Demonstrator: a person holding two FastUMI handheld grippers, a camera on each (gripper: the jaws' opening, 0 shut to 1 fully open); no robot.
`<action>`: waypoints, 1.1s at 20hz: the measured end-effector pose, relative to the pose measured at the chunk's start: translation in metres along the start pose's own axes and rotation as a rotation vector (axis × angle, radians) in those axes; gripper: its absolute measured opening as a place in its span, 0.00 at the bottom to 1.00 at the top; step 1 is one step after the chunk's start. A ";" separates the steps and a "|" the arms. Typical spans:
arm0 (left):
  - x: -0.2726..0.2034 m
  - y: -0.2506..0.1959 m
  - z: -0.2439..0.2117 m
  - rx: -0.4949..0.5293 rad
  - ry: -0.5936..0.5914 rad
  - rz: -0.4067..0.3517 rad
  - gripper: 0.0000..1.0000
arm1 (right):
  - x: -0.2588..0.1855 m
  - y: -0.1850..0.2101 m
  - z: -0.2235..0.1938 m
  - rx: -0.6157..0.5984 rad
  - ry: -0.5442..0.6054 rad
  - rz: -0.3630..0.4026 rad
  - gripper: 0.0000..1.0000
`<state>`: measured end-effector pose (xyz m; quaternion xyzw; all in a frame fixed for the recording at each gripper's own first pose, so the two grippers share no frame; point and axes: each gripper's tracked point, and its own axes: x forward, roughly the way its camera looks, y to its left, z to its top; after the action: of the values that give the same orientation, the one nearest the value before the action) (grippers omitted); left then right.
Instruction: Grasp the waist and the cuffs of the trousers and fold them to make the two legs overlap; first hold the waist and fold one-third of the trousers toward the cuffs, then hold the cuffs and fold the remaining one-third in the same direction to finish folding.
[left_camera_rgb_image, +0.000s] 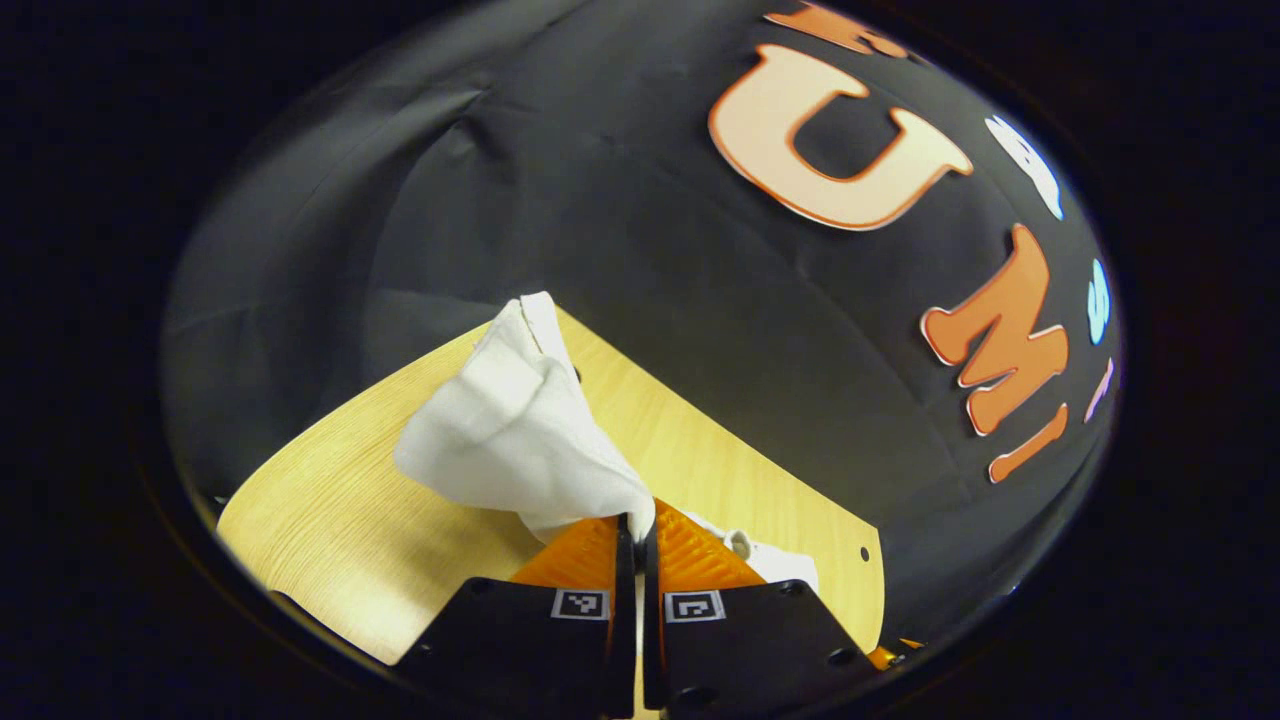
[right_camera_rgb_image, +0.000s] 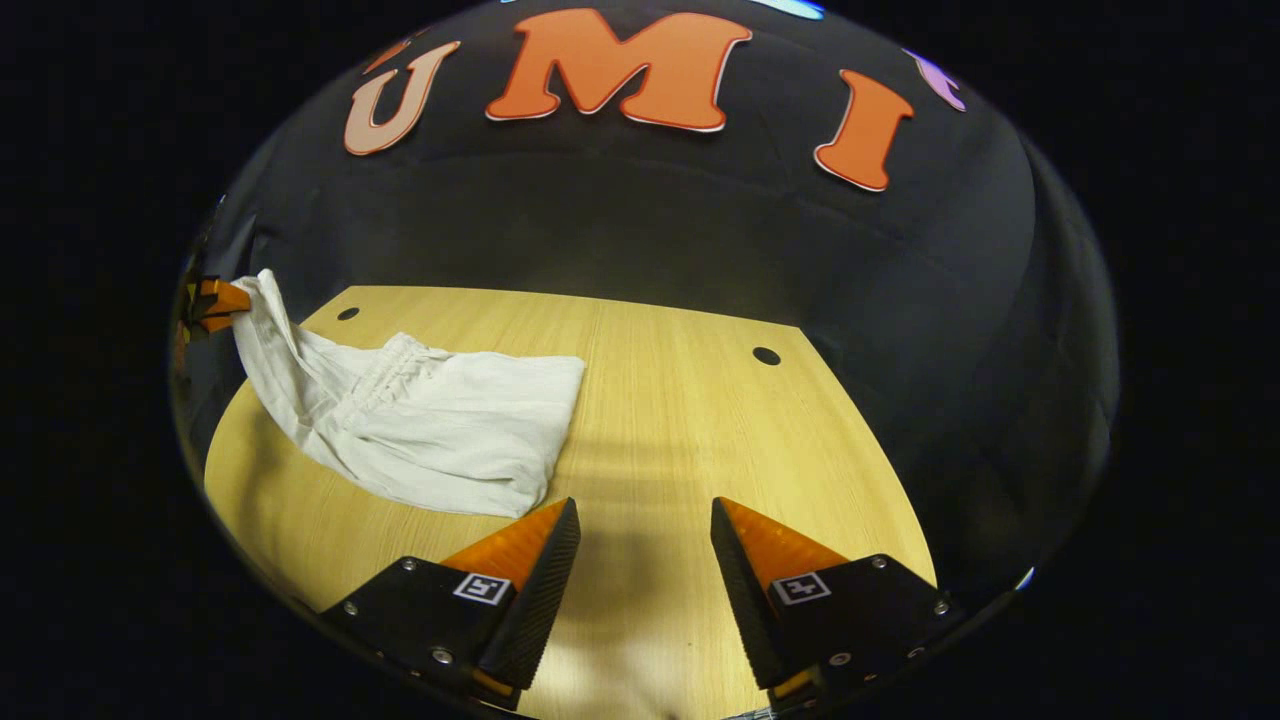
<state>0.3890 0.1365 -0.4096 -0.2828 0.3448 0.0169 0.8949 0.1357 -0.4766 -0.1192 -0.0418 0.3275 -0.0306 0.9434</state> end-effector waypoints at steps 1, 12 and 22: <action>0.002 -0.014 0.000 0.035 -0.002 0.002 0.06 | 0.000 -0.008 -0.003 0.011 -0.001 -0.003 0.81; 0.038 -0.188 -0.052 0.231 0.041 -0.104 0.05 | -0.018 -0.095 -0.031 0.072 -0.009 -0.060 1.00; 0.046 -0.271 -0.227 0.367 0.502 -0.292 0.12 | -0.021 -0.123 -0.044 0.082 -0.009 -0.020 0.99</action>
<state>0.3474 -0.2160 -0.4418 -0.1588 0.5076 -0.2438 0.8110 0.0885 -0.5995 -0.1288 -0.0064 0.3215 -0.0534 0.9454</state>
